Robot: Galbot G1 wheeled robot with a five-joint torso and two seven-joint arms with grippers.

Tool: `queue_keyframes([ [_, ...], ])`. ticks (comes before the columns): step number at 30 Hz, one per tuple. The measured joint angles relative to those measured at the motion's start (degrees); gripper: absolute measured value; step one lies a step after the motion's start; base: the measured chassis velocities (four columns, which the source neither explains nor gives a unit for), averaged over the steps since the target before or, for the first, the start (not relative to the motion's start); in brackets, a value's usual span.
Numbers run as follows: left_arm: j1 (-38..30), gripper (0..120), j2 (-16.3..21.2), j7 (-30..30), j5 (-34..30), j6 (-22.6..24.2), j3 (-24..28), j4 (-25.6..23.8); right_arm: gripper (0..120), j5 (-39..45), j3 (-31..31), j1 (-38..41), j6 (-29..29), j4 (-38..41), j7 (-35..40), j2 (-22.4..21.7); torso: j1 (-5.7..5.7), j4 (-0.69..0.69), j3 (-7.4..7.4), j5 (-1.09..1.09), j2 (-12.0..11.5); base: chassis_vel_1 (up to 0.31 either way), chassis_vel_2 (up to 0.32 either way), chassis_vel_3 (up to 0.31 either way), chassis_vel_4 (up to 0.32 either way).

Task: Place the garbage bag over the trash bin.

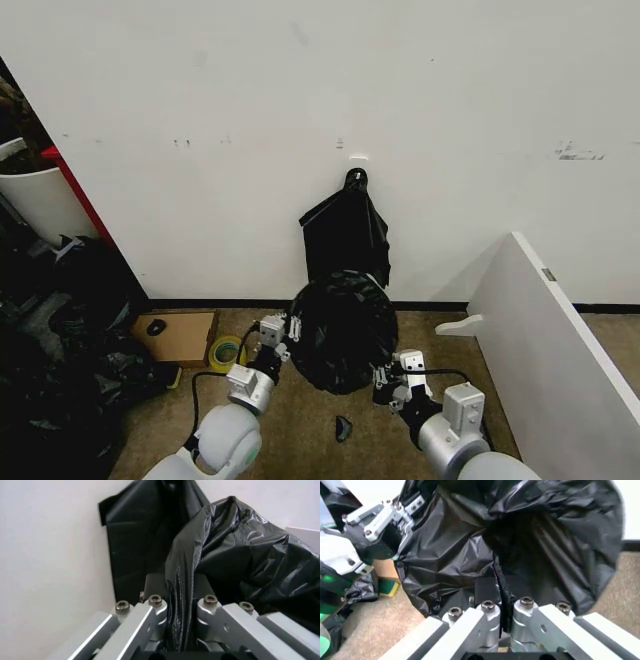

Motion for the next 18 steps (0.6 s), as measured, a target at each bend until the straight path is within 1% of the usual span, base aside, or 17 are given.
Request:
queue_keyframes([
  [5,-0.3,4,-0.1,0.2,0.3,-0.1,1.3,0.2,0,1.8,-1.9,2.8,-2.0,-2.3,1.8,0.1,0.00,0.00,0.00,0.00,0.0,0.000,0.000,0.000,0.000],
  [9,-0.3,4,-0.1,0.5,0.3,-0.2,1.8,0.1,0,4.8,-3.1,5.4,-3.3,-4.4,3.8,0.2,0.00,0.01,0.00,0.00,0.0,0.000,0.000,0.000,0.000],
  [10,-0.1,4,-0.1,0.8,0.4,-0.3,2.0,0.0,0,6.7,-4.0,7.4,-4.0,-5.9,4.9,0.5,0.00,0.01,0.00,0.00,0.0,0.000,0.000,0.000,0.000],
  [12,0.0,4,0.0,0.8,0.4,-0.3,2.1,0.0,0,6.9,-4.2,7.8,-4.1,-6.2,5.0,0.6,0.00,0.01,0.00,-0.01,0.0,0.000,0.000,0.000,0.000],
  [18,0.7,4,0.2,1.6,1.0,-0.8,2.7,-0.3,0,8.2,-8.0,14.5,-5.4,-12.5,7.2,2.1,0.00,0.01,0.00,0.00,0.0,0.000,0.000,0.000,0.000],
])
